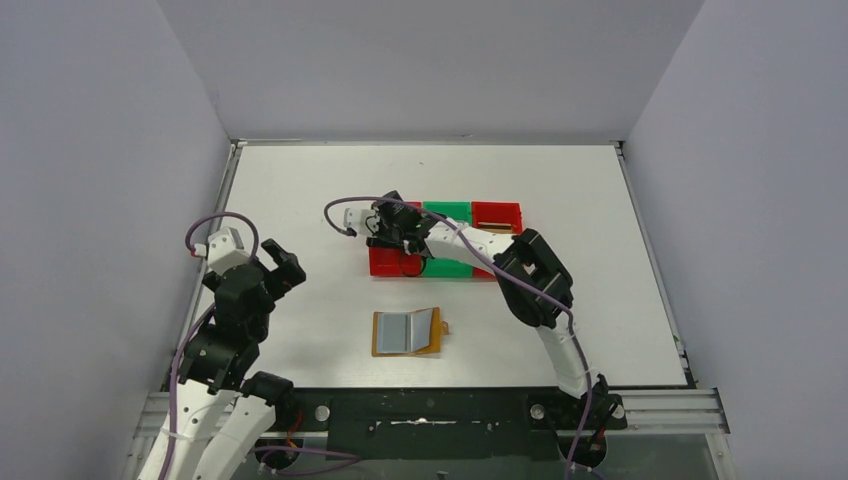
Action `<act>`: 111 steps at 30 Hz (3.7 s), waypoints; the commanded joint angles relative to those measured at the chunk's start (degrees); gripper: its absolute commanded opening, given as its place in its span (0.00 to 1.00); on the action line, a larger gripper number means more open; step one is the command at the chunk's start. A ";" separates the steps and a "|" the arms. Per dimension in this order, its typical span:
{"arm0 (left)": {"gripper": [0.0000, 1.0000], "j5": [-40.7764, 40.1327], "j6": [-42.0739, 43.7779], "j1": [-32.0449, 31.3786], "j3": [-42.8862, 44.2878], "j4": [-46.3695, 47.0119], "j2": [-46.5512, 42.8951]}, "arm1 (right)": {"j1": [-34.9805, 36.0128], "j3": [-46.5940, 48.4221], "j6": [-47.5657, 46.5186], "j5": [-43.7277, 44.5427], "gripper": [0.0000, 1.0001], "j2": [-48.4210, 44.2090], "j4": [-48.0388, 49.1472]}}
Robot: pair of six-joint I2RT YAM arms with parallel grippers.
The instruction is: Take the credit cards out of the card holder
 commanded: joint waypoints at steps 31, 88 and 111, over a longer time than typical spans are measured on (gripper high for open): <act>0.95 2.28 0.46 1.05 -0.08 2.66 3.93 | 25.13 -27.57 100.08 27.92 0.61 -29.14 -8.09; 0.89 36.59 -2.19 1.22 -5.82 12.90 10.16 | 19.37 -50.80 108.97 11.10 0.28 -33.11 30.94; 0.80 49.59 -8.99 -13.24 -19.54 42.91 29.03 | 12.87 -71.12 117.91 5.15 0.30 -31.44 66.92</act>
